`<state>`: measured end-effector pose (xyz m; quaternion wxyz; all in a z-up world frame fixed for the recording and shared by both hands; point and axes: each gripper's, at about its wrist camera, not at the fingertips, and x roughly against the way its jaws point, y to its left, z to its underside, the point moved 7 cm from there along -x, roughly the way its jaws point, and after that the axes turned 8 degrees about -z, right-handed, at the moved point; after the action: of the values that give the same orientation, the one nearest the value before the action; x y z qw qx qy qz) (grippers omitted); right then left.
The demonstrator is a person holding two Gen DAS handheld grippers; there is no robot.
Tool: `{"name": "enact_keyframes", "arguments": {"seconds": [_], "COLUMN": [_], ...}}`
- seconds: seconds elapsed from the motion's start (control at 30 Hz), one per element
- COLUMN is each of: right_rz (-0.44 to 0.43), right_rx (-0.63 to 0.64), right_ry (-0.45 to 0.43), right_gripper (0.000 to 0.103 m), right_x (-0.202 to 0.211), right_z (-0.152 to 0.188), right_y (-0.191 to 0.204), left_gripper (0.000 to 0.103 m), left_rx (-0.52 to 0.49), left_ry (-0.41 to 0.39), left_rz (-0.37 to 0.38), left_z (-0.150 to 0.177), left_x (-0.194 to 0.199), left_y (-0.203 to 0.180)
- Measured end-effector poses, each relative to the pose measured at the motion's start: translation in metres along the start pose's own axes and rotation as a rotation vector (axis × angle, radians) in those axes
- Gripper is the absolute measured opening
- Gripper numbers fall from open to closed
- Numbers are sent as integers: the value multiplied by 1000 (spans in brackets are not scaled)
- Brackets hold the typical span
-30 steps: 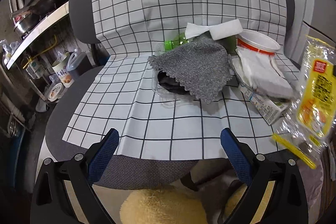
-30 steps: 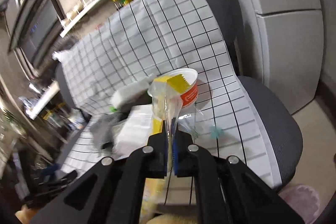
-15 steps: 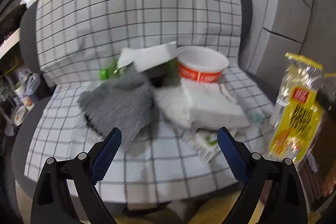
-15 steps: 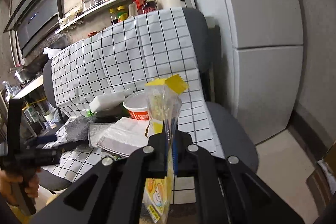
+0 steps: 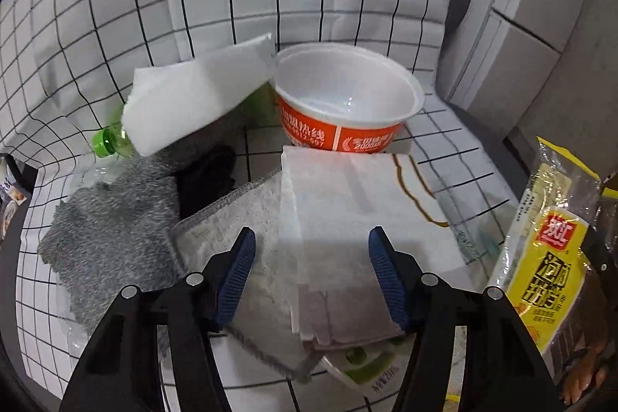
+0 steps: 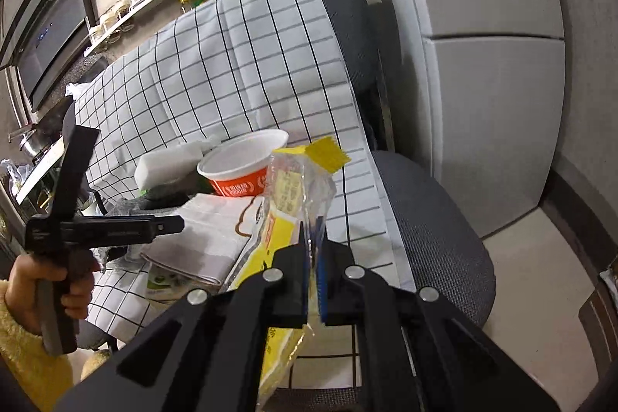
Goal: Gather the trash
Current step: 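Lift the yellow package with the right tool while the left tool reaches toward the napkins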
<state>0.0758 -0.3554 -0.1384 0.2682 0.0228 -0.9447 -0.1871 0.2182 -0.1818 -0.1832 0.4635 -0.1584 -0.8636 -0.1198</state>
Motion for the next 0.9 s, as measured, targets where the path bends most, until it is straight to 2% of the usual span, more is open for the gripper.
{"name": "enact_keyframes", "arguments": {"seconds": [0.07,0.1,0.13,0.17,0.2,0.27,0.4,0.47,0.6,0.63,0.67,0.7,0.73,0.77,0.83,0.9], "right_rz": [-3,-9,-11,-15,-21,-37,-77,-97,-72,-59,-46,-28,-9,3,36,41], "right_rx": [-4,-7,-9,-13,-15,-23,-35,-41,-44,-45,-40,-32,-26,-22,-20,-33], "right_ry": [7,13,14,16,15,8,-9,-16,-9,-10,-16,-24,-35,-45,-58,-61], "right_gripper": [4,4,4,4,4,4,4,4,4,4,4,4,4,4,4,4], "right_x": [-3,-4,-5,-5,-5,-4,1,7,26,35,43,50,57,62,68,70], "right_z": [3,4,4,4,4,0,-10,-15,-17,-16,-16,-16,-16,-16,-16,-14], "right_y": [-2,-3,-3,-3,-2,0,9,16,21,21,19,17,15,12,4,-3], "left_gripper": [54,46,33,12,4,0,0,0,3,8,22,31,50,56,56,56], "left_rx": [-6,-11,-13,-14,-14,1,-6,-1,-2,-26,-53,-94,-118,-137,-141,-141], "left_ry": [1,-8,-18,-35,-45,-85,-252,-304,-317,-310,-301,-289,-279,-262,-230,-215], "left_rz": [-6,-10,-17,-19,-8,36,88,101,62,53,35,14,9,16,56,65], "left_z": [0,0,-1,-3,-4,-8,-17,-19,-8,-1,5,14,20,27,38,45], "left_x": [-6,-7,-6,-3,0,13,65,88,108,107,104,98,93,88,80,72], "left_y": [0,0,0,0,-1,-2,-8,-10,-8,-12,-17,-24,-30,-36,-46,-52]}}
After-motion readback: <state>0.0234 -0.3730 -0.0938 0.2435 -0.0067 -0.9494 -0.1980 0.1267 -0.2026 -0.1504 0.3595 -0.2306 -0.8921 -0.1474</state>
